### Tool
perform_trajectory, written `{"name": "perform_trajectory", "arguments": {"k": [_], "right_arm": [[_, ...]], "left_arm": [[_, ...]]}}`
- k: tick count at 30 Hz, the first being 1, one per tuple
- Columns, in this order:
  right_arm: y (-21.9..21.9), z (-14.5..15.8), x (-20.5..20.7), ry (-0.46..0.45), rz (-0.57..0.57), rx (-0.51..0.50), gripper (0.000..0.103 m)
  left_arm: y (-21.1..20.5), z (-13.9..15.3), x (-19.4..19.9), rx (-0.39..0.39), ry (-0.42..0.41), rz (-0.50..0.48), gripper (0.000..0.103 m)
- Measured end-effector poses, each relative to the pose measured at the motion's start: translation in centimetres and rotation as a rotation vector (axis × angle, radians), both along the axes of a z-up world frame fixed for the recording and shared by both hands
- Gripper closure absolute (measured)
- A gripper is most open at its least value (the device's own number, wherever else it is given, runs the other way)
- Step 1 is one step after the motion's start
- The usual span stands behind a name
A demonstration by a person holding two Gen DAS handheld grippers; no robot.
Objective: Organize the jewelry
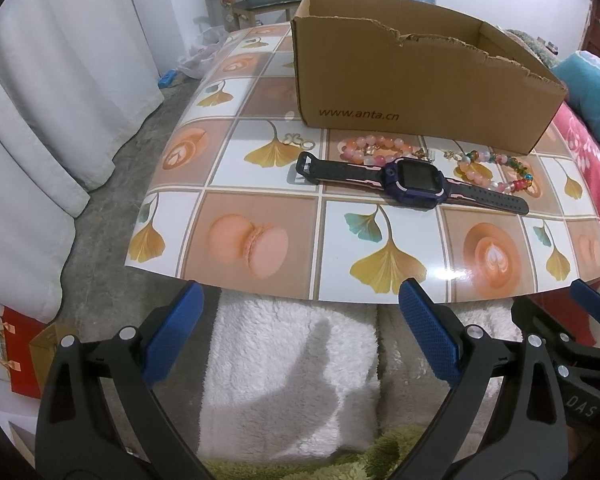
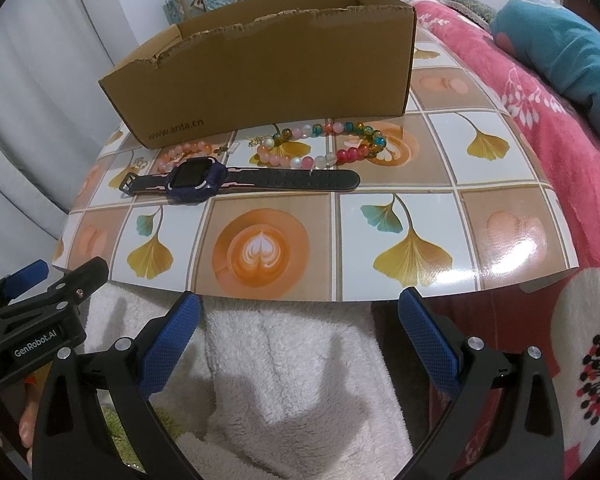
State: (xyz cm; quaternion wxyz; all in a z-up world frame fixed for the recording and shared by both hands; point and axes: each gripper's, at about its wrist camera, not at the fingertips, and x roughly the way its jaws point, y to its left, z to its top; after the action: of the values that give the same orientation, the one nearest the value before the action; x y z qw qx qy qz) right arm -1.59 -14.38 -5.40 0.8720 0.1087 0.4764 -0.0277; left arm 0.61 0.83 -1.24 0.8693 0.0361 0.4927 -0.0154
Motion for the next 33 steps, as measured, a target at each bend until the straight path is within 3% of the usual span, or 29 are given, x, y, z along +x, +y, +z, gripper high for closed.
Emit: {"name": "perform_trajectory", "arguments": {"k": [33], "right_arm": [[0.07, 0.04, 0.11, 0.006, 0.001, 0.005, 0.006]], "left_arm": [[-0.01, 0.27, -0.07, 0.015, -0.009, -0.001, 0.008]]}}
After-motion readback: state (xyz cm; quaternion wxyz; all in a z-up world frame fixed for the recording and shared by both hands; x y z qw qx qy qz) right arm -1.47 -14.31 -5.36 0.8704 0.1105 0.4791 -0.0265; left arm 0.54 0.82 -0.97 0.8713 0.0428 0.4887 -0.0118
